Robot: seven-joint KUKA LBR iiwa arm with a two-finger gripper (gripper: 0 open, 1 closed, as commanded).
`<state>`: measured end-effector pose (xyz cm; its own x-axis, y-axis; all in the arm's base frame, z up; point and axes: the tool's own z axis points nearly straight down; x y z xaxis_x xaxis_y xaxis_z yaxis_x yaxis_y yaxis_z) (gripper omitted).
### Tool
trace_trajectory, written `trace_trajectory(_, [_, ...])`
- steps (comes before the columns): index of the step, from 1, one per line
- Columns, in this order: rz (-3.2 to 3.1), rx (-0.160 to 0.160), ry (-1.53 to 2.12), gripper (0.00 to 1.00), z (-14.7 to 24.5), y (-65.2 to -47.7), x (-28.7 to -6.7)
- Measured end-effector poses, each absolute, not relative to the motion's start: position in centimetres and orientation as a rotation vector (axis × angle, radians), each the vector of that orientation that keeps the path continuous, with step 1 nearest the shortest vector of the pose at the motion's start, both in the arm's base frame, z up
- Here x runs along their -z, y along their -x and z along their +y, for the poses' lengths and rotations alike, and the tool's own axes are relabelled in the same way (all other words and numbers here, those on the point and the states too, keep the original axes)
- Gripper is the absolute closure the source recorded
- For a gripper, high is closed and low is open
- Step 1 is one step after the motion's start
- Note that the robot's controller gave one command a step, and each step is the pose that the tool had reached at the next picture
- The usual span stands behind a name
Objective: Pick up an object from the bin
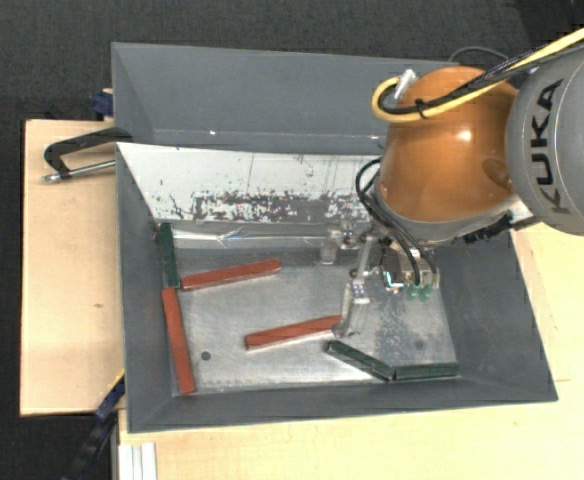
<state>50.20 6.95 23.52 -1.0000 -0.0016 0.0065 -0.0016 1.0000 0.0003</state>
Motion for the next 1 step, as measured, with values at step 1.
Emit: trace_trajectory(1, [-3.143,0.002,0.0,0.0,6.92,-50.36,-23.88])
